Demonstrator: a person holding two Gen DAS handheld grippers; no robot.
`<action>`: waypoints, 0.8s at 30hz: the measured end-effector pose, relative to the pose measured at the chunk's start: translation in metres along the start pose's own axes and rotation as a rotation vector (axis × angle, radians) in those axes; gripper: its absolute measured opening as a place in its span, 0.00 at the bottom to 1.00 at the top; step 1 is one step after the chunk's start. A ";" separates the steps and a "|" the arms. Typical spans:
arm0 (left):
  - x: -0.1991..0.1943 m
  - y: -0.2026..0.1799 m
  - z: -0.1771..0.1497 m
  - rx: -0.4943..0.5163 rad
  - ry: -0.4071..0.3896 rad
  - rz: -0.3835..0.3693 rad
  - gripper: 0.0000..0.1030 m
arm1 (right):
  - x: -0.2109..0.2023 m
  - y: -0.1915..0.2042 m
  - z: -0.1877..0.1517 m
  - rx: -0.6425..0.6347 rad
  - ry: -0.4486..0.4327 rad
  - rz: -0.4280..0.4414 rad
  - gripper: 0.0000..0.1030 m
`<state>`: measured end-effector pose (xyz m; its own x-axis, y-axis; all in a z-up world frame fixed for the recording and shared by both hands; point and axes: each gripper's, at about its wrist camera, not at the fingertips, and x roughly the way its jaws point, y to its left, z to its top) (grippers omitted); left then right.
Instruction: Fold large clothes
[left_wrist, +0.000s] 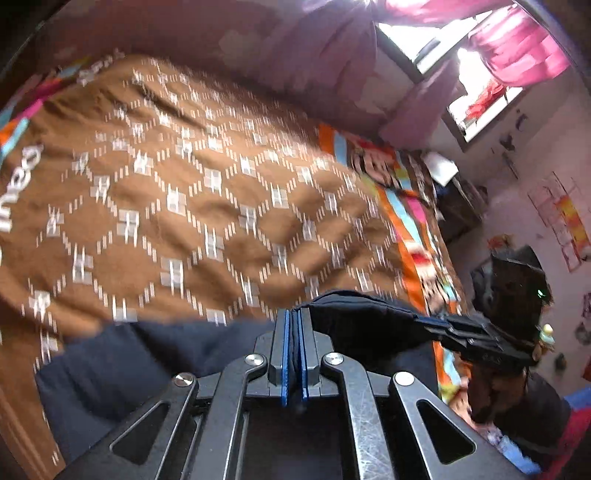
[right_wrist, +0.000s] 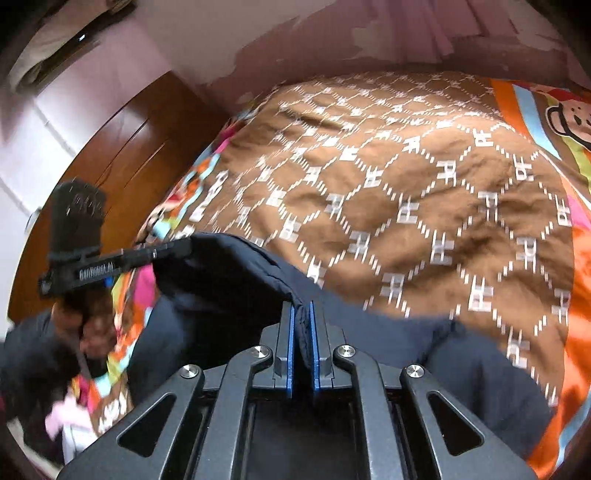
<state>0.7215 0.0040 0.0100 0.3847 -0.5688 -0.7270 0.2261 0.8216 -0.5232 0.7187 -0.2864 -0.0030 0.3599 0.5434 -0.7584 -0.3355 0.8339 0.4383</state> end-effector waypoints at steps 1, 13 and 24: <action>0.002 -0.002 -0.007 0.013 0.025 0.008 0.04 | 0.002 -0.001 -0.010 -0.001 0.029 0.005 0.07; 0.095 -0.004 -0.058 0.208 0.366 0.283 0.04 | 0.077 -0.019 -0.065 0.018 0.233 -0.082 0.07; 0.076 -0.012 -0.064 0.244 0.402 0.286 0.08 | 0.064 -0.020 -0.077 0.017 0.250 -0.091 0.15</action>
<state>0.6907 -0.0514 -0.0678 0.0999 -0.2512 -0.9628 0.3819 0.9032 -0.1961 0.6815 -0.2757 -0.0970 0.1609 0.4270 -0.8898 -0.2963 0.8809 0.3692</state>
